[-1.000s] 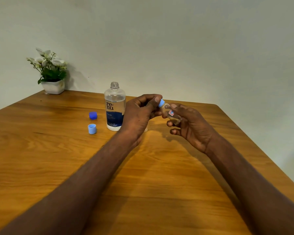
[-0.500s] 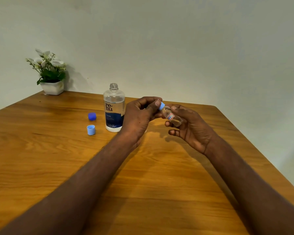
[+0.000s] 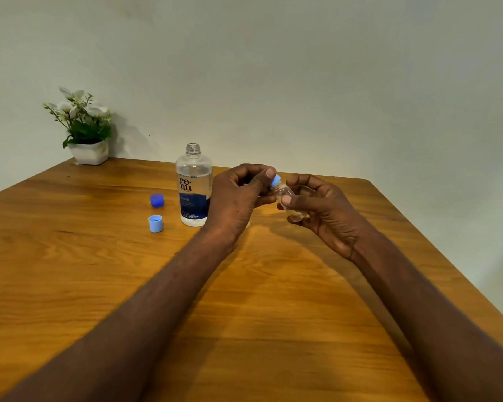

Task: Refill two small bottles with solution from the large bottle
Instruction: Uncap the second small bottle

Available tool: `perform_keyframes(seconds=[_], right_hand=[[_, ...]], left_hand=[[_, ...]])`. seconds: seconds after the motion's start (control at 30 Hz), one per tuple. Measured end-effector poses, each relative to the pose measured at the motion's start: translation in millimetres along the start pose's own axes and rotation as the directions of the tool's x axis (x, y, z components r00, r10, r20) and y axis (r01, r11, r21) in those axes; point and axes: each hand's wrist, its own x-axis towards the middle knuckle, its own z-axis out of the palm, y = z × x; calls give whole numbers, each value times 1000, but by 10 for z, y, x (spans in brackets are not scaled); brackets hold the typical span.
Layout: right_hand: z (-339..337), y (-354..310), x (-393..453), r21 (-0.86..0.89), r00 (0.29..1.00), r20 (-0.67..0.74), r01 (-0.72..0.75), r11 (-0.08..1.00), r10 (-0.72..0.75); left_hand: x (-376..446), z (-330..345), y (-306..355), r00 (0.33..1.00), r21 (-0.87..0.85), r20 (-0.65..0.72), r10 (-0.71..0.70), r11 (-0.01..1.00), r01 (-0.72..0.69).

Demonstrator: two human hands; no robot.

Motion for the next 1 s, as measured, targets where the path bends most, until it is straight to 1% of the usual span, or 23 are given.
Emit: perform_keyframes(seconds=[0.13,0.2,0.3,0.4,0.5,0.6,0.67,0.73,0.77,0.8,0.83,0.87,0.9,0.93,1.0], right_hand=[[5,28,3,-53,999,-42,24,998,-26],[38,49,4,-37,997,-67,38,999,-40],[112,89,6,-39,985,-151,73,997,-79],[191,119,2,-69,967,-216,121,990,-133],[252,136,-8,-157,942,-271,159,975,-197],[282,191,-10,-237,918,-311,175,956,-245],[293,230,-13,-316,923,-289,159,935,-255],[301,263,-16,-402,939,-241,134,906,-245],[308,277,-13,-431,948,-218,121,894,-234],[313,290,-11,-454,954,-200,111,884,-222],[314,300,-7,-480,958,-187,105,871,-219],[313,317,-1,-510,959,-176,103,854,-221],[310,333,4,-538,959,-167,105,836,-228],[312,353,13,-558,958,-165,106,823,-235],[311,378,33,-586,953,-177,99,804,-247]], left_hand=[[1,-18,36,998,8,-43,34,999,-34],[-6,-35,75,998,15,-36,58,998,-57],[-45,-77,175,989,94,-15,144,985,-142],[-159,-176,262,983,97,2,184,978,-183],[-345,-395,288,988,163,18,152,975,-153],[-512,-731,310,993,289,4,114,951,-110],[-564,-974,336,996,371,-9,91,925,-81],[-588,-1207,340,999,399,3,36,916,-34],[-595,-1309,335,1000,393,18,-7,920,0],[-600,-1390,328,997,343,32,-75,937,60],[-599,-1441,331,985,236,49,-167,960,151],[-590,-1471,331,961,103,75,-265,961,257],[-569,-1490,327,937,-5,99,-335,941,337],[-542,-1502,312,921,-59,109,-373,923,380],[-519,-1471,281,917,-58,98,-387,917,394]])
